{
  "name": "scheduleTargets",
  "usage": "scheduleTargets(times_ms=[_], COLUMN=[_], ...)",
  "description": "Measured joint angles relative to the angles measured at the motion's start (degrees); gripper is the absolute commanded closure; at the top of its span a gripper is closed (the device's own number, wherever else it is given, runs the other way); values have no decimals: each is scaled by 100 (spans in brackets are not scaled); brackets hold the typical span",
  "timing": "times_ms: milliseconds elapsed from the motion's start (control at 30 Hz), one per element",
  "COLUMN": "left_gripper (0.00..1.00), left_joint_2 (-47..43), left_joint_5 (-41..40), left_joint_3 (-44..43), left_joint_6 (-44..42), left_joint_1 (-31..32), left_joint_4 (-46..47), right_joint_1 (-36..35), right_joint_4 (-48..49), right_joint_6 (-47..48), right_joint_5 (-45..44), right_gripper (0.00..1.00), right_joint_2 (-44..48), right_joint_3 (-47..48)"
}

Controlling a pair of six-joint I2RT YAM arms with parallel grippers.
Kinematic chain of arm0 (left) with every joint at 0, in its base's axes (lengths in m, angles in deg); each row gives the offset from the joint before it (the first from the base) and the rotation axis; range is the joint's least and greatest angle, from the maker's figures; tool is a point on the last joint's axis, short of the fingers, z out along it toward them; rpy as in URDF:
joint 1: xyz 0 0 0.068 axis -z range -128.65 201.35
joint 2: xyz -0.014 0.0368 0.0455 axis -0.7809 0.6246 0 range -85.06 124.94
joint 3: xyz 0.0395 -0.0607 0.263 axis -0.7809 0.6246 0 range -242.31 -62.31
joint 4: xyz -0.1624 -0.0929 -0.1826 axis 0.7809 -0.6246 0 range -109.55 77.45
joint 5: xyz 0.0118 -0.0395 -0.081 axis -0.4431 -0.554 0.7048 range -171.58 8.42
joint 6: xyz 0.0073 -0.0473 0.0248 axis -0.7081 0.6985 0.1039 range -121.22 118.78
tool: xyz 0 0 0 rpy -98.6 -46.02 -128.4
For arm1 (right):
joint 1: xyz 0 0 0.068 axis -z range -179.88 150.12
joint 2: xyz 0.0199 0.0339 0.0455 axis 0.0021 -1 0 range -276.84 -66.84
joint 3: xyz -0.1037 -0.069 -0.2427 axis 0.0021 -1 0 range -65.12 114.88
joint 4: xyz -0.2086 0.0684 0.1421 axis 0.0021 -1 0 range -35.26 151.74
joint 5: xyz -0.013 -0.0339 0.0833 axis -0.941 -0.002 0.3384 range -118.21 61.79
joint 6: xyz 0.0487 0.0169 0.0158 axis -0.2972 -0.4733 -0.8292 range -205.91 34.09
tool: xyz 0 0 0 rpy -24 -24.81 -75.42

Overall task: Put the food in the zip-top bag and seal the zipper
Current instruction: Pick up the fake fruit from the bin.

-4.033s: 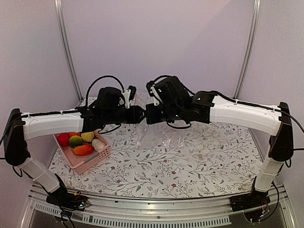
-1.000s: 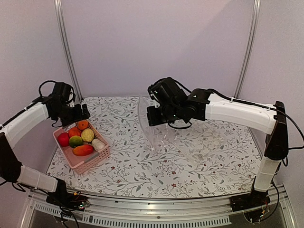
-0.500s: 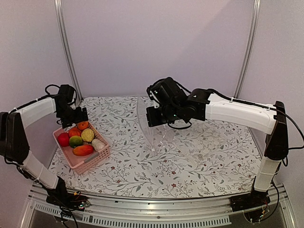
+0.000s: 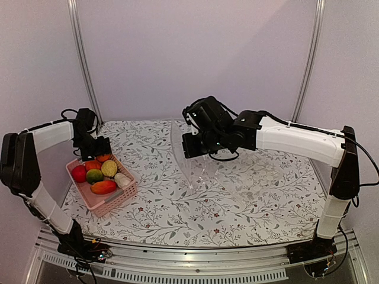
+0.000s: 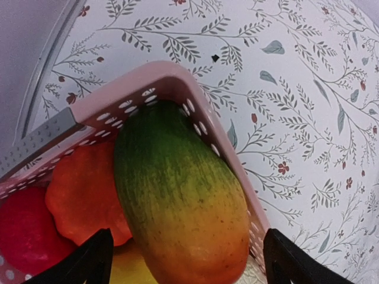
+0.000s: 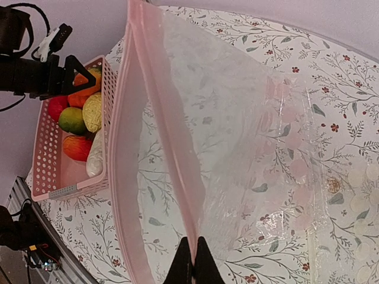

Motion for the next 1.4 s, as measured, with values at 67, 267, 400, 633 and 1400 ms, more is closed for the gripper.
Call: scheduleTargets(times_ms=[67,267,400,633,1400], left_gripper=[13,19,23,29,57], left_joint_2=[85,151,151,151,46], left_joint_5=[42,61,20,22,11], left_joint_3=[0,0,0,-2,-11], left_joint_6=[-9,-11,-31,-28,-153], left_joint_1=[0,-13,-39,-201,-212], left_joint_4=[0,-2,-9,-11,-85], right_joint_1=[0,0,0,0,0], right_joint_4=[2,85,105,125,127], right_joint_6=[0,-2,-2,-4,-9], right_joint_5=[7,28,52,79,114], right_gripper=[100,100,100,100,100], right_joint_2=[0,0,0,0,0], right_joint_3=[0,0,0,0,-2])
